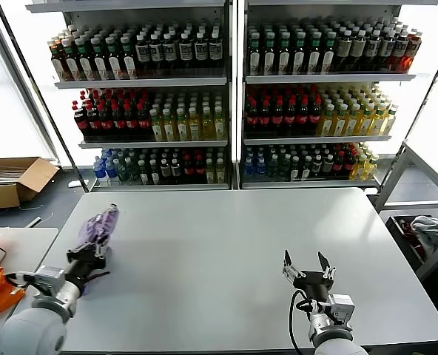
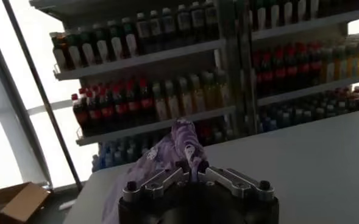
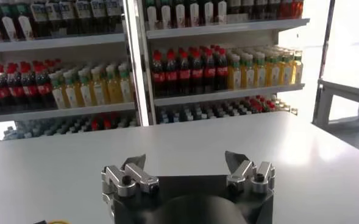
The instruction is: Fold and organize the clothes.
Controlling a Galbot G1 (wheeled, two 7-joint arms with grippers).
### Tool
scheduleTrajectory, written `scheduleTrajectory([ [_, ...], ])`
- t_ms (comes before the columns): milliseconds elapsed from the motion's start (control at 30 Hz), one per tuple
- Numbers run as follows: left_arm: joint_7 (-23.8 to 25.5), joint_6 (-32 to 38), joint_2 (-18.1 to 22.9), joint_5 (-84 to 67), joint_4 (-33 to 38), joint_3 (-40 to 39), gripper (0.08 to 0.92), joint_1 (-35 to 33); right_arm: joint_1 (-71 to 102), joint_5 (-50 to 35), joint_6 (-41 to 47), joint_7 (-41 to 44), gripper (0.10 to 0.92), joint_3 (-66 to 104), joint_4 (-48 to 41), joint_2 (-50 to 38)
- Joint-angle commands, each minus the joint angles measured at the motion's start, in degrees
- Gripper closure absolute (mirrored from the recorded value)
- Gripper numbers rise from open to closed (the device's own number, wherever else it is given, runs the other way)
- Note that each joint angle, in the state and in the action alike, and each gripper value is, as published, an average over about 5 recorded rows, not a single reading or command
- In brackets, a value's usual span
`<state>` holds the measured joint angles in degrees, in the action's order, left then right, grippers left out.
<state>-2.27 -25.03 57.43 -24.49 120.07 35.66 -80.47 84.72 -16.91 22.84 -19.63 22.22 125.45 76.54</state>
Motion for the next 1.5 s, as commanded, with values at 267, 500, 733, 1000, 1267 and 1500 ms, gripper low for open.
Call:
scheduleTrajectory([
  [267,1.69,-0.11,14.79,10.96,-8.72,-33.02,0.884,11.38,6.1,4.81,0.42,-0.22,0.203,0.29,3.6,3.03],
  [500,1.96,0.99,14.41,3.9,-6.64,-31.43,0.883,11.57,5.19,5.19,0.71,-0.5,0.203,-0.71,3.06,3.14],
  [733,3.04,3.35,14.26,-2.66,-3.13,-29.92,0.75,11.05,3.93,5.47,2.16,-1.06,0.203,-2.11,1.37,3.26],
  [1000,-0.52,3.38,13.67,-6.86,0.35,-23.8,0.516,10.31,-0.76,-7.29,4.3,-2.42,0.203,-3.94,-0.76,2.88],
  [1267,-3.08,2.01,12.96,-8.98,3.94,-15.74,0.29,6.47,-8.03,-23.24,6.32,-6.88,0.203,-7.12,-4.09,2.4],
  [1500,-5.25,-0.46,12.54,-1.48,3.73,-10.96,0.18,3.17,-14.5,-36.97,7.87,-12.46,0.203,-11.16,-7.78,3.89],
])
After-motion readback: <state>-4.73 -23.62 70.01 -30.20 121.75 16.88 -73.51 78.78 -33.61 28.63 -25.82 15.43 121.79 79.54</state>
